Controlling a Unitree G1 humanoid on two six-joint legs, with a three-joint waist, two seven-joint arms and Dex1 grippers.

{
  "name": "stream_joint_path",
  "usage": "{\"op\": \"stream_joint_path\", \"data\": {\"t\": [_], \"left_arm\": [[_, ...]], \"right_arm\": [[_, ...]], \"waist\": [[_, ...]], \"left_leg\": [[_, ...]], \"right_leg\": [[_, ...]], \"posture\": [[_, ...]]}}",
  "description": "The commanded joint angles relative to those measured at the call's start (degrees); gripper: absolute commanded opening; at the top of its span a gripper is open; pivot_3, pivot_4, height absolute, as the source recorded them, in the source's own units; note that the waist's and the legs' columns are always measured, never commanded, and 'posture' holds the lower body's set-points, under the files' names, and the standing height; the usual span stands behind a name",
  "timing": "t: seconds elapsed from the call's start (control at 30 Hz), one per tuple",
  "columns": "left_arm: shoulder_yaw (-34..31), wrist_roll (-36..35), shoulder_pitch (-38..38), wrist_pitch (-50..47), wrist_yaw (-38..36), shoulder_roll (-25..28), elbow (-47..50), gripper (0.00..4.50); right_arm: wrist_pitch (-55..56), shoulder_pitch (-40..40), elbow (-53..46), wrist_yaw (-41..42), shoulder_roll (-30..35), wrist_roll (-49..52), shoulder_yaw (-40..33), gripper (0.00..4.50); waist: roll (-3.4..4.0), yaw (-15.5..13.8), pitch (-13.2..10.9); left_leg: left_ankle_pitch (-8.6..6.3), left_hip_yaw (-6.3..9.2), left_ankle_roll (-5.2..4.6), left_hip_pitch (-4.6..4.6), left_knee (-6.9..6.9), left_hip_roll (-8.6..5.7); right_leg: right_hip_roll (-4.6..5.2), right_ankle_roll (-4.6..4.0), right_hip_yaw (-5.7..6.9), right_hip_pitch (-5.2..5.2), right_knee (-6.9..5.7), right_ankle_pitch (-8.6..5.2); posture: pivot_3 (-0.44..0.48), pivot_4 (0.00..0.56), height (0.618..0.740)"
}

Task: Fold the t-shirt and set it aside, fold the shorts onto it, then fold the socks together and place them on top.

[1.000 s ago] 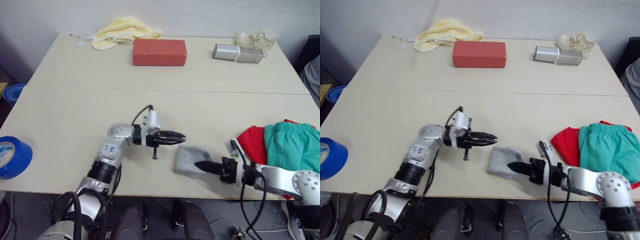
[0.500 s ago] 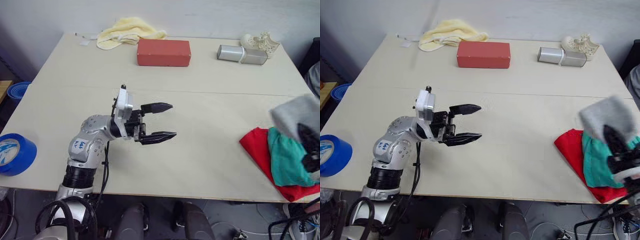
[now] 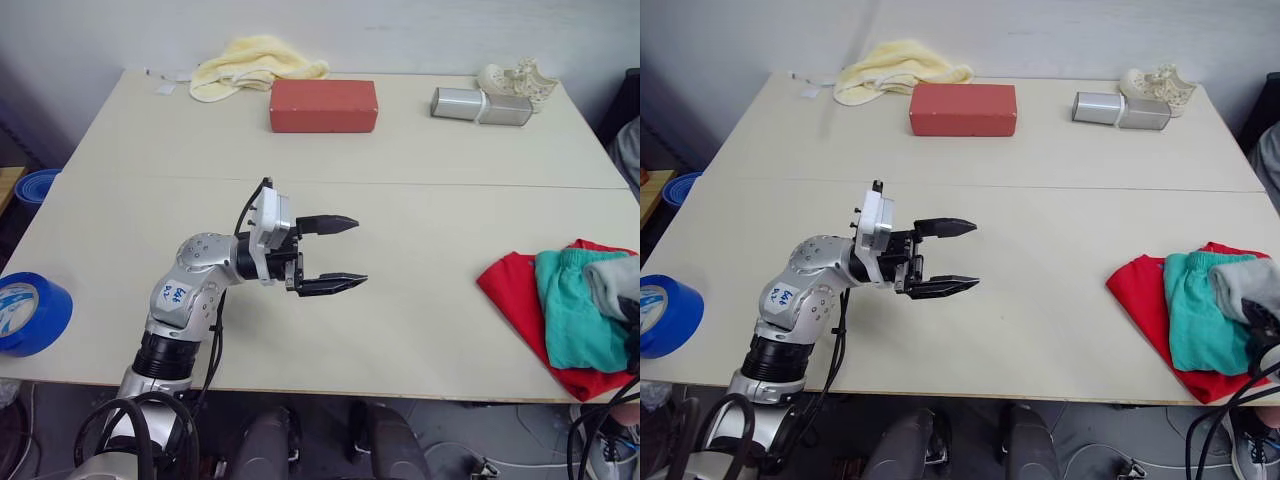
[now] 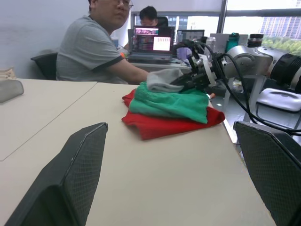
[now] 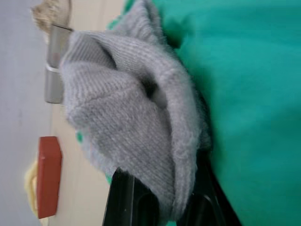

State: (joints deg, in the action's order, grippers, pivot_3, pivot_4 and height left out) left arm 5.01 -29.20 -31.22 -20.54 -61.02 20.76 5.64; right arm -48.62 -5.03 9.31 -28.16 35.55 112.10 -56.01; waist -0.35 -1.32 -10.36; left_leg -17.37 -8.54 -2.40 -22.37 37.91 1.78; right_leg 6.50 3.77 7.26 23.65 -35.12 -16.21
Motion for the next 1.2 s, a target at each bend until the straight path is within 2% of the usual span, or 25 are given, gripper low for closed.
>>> {"op": "stream_joint_path", "data": {"t": [0.03, 0.2, 0.4, 0.47, 0.57, 0.73, 0.8, 0.87, 0.93, 1.0, 1.1, 1.2], "left_arm": [[-0.7, 0.1, 0.0, 1.5, 1.1, -0.2, 0.7, 4.5], [-0.5, 0.4, 0.6, 2.3, 1.4, -0.2, 0.6, 4.5], [0.1, 1.5, 0.5, 4.4, 0.1, 0.3, -1.5, 4.5], [0.4, 1.7, 0.1, 5.3, -0.8, 0.3, -2.5, 4.5], [0.6, 2.0, -0.6, 6.5, -2.1, 0.3, -4.2, 4.5], [1.0, 3.6, -1.1, 8.7, -3.8, 0.9, -7.2, 4.5], [1.3, 5.6, 0.3, 10.4, -5.0, 3.1, -8.2, 4.5], [1.2, 6.5, 2.0, 10.4, -5.6, 5.3, -8.1, 4.5], [0.3, 6.2, 3.5, 9.6, -5.3, 7.0, -7.4, 4.5], [-0.7, 5.4, 5.3, 7.1, -4.8, 8.9, -6.3, 4.5], [-2.5, 5.9, 8.1, 7.3, -2.8, 10.6, -4.6, 4.5], [-5.4, 8.1, 12.1, 8.9, 1.8, 12.2, -2.3, 4.5]], "right_arm": [[-1.1, 0.9, -2.0, -1.7, -0.4, 0.9, -2.2, 0.04], [-2.4, -0.8, -5.0, -4.5, 0.1, 0.9, -4.7, 1.68], [-10.2, -3.3, -8.3, -6.1, 1.9, 0.9, -14.8, 3.81], [-14.2, -6.1, -9.1, -3.6, 3.2, 0.9, -18.5, 4.47], [-19.7, -12.2, -9.3, 2.2, 5.9, 0.9, -22.9, 4.47], [-25.3, -28.1, -10.5, 15.6, 11.3, 0.9, -28.4, 4.47], [-26.0, -30.2, -17.1, 24.8, 15.0, 0.4, -32.2, 4.47], [-26.0, -30.4, -28.6, 37.9, 18.7, -8.5, -33.0, 4.47], [-19.1, -32.6, -38.1, 50.6, 20.5, -24.2, -26.9, 4.47], [-8.6, -32.5, -42.5, 60.1, 21.1, -37.5, -17.9, 4.47], [10.3, -28.6, -44.3, 71.9, 20.9, -55.6, -1.1, 4.47], [26.3, -19.4, -42.0, 79.5, 18.6, -68.1, 17.5, 4.47]], "waist": [[0.0, 0.0, 0.0], [0.0, 0.0, 0.0], [0.03, -0.1, 0.0], [0.03, -0.1, 0.0], [0.19, -0.2, 0.1], [0.17, -0.1, 0.1], [0.18, 0.3, 0.1], [0.31, 1.4, 0.1], [0.3, 1.5, 0.2], [-0.21, 1.4, 0.1], [-0.26, 1.2, 0.1], [-0.24, 0.8, 0.1]], "left_leg": [[0.0, -0.02, 0.0, -0.01, 0.01, 0.0], [-0.03, -0.04, -0.12, -0.03, 0.06, -0.03], [-0.05, -0.02, -0.13, -0.06, 0.04, -0.03], [-0.07, -0.02, -0.15, -0.09, 0.04, -0.03], [-0.13, -0.03, -0.26, -0.11, 0.03, -0.06], [-0.32, -0.02, -0.5, -0.1, 0.0, -0.02], [-0.33, -0.04, -0.52, -0.07, 0.0, -0.01], [-0.37, -0.18, -0.52, -0.04, 0.0, 0.02], [-0.39, -0.19, -0.5, -0.03, -0.12, 0.05], [-0.45, 0.01, -0.04, 0.12, -0.24, 0.13], [-0.39, 0.08, -0.04, -0.06, -0.27, 0.23], [-0.44, 0.02, 0.1, -0.07, -0.28, -0.01]], "right_leg": [[-0.01, 0.03, -0.01, -0.01, 0.01, 0.01], [0.03, 0.18, -0.06, -0.03, 0.06, 0.1], [0.04, 0.19, -0.05, -0.02, 0.11, 0.11], [0.03, 0.19, -0.05, -0.02, 0.15, 0.11], [0.04, 0.2, -0.04, -0.02, 0.23, 0.11], [-0.01, 0.21, -0.04, -0.02, 0.27, 0.1], [-0.02, 0.22, -0.07, -0.04, 0.29, 0.11], [-0.07, 0.24, -0.22, -0.02, 0.35, 0.1], [-0.19, 0.31, -0.43, -0.14, 0.41, 0.02], [-0.3, 0.38, -0.36, -0.13, 0.54, -0.12], [-0.49, 0.18, -0.26, 0.03, 0.77, 0.02], [-0.26, 0.47, -0.26, 0.08, 0.64, -0.11]], "posture": [[0.0, 0.15, 0.74], [0.0, 0.15, 0.74], [0.0, 0.15, 0.74], [0.0, 0.15, 0.74], [0.0, 0.15, 0.74], [0.0, 0.15, 0.74], [0.0, 0.15, 0.74], [0.0, 0.15, 0.74], [0.0, 0.15, 0.74], [0.0, 0.15, 0.74], [0.0, 0.15, 0.74], [0.0, 0.15, 0.74]]}}
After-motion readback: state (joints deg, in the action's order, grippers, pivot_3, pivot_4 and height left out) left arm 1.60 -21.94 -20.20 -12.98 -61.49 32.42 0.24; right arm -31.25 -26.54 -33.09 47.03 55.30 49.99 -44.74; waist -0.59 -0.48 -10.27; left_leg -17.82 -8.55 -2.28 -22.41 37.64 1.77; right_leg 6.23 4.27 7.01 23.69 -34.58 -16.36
